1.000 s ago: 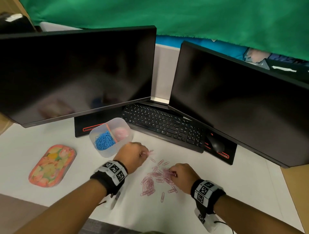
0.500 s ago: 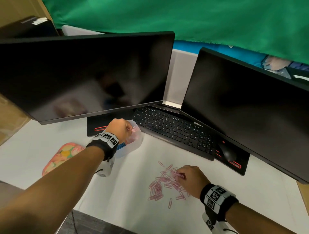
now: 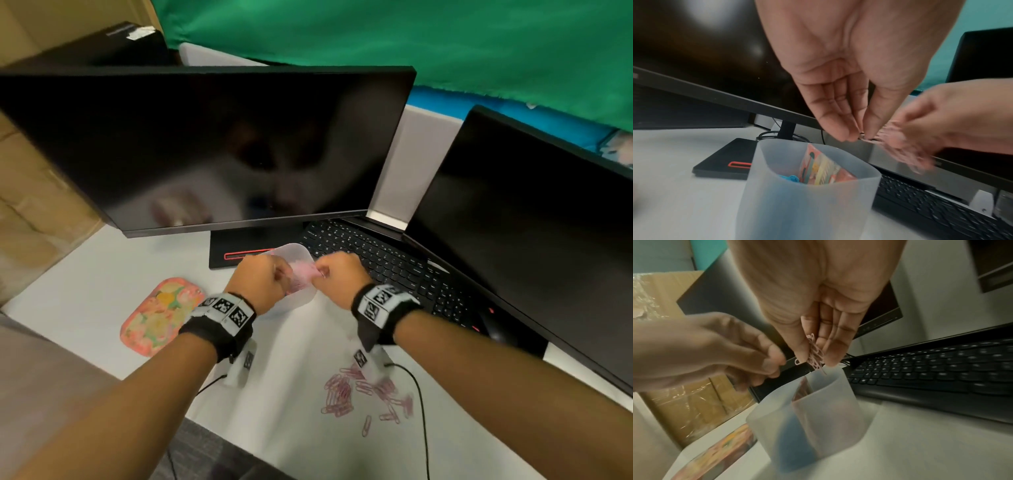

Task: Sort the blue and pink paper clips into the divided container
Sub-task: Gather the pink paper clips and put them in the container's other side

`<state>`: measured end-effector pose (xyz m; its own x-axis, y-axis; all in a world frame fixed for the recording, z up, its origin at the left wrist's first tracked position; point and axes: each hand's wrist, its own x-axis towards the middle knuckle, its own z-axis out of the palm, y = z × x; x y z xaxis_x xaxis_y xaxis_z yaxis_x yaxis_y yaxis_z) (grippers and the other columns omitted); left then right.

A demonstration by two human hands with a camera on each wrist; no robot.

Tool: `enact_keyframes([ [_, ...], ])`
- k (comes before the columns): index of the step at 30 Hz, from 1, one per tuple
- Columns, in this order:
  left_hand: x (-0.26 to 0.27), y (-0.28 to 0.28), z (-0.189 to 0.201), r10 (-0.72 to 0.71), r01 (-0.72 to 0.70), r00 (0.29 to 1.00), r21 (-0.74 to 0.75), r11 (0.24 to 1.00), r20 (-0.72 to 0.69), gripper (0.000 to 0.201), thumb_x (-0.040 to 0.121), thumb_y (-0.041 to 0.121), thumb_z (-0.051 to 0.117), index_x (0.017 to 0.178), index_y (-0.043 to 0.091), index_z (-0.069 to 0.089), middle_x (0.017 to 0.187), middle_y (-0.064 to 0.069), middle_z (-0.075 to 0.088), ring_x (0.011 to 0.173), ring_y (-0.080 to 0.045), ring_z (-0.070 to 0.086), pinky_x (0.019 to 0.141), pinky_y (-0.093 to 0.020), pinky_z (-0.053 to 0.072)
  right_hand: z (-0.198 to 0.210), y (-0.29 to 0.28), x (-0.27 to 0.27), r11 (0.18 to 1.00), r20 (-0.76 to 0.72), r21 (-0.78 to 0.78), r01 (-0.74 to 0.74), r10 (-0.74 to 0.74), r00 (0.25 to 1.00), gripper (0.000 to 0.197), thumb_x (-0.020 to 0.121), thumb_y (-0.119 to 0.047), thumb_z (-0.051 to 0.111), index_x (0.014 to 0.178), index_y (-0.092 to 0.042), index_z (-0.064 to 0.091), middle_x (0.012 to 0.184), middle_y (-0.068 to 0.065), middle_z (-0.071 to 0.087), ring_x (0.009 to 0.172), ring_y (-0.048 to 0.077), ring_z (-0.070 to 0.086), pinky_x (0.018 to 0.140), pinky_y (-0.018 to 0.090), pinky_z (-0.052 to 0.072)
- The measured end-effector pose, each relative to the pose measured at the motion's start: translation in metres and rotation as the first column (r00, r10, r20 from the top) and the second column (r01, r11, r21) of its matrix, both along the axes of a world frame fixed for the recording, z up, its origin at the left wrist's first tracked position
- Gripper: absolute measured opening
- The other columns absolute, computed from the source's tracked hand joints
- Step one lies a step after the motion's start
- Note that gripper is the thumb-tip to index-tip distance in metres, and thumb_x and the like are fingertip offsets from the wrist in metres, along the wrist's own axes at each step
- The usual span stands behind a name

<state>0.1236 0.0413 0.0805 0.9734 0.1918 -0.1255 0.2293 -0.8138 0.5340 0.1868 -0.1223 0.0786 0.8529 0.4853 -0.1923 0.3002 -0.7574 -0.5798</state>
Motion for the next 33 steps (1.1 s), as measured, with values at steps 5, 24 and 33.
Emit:
enact_keyframes([
  [5,-0.035,-0.003,-0.011,-0.034,0.034,0.999,0.004,0.999,-0.020,0.013,0.085,0.022,0.063,0.093,0.023,0.073,0.087,0.006,0.070,0.077,-0.012,0.060,0.076,-0.022,0.048,-0.002,0.043,0.024,0.996,-0.040,-0.087,0.029,-0.032,0.999,0.037,0.079,-0.011,0.064,0.048,-0.012,0.044,0.053,0.003,0.042,0.054,0.022,0.043,0.052,0.024,0.039],
  [24,-0.057,-0.086,-0.079,-0.510,0.569,0.754,0.023,0.822,-0.415,0.079,0.091,0.031,0.055,0.153,0.016,0.009,0.161,-0.005,0.010,0.146,-0.023,0.018,0.116,-0.037,0.027,-0.089,-0.141,-0.076,0.925,-0.199,-0.379,-0.044,-0.035,0.979,0.062,0.096,-0.018,0.041,0.152,-0.016,0.015,0.161,0.004,0.004,0.148,0.019,0.005,0.121,0.037,0.012],
  [33,-0.052,-0.116,-0.098,-0.694,0.804,0.575,0.143,0.577,-0.435,0.077,0.093,0.027,0.047,0.153,0.010,0.002,0.161,-0.011,-0.004,0.149,-0.024,-0.003,0.122,-0.038,0.009,-0.096,-0.145,-0.124,0.946,-0.171,-0.147,-0.287,0.262,0.950,0.070,0.091,-0.006,0.039,0.150,-0.033,0.014,0.160,-0.010,0.002,0.143,0.005,0.005,0.119,0.024,0.010],
])
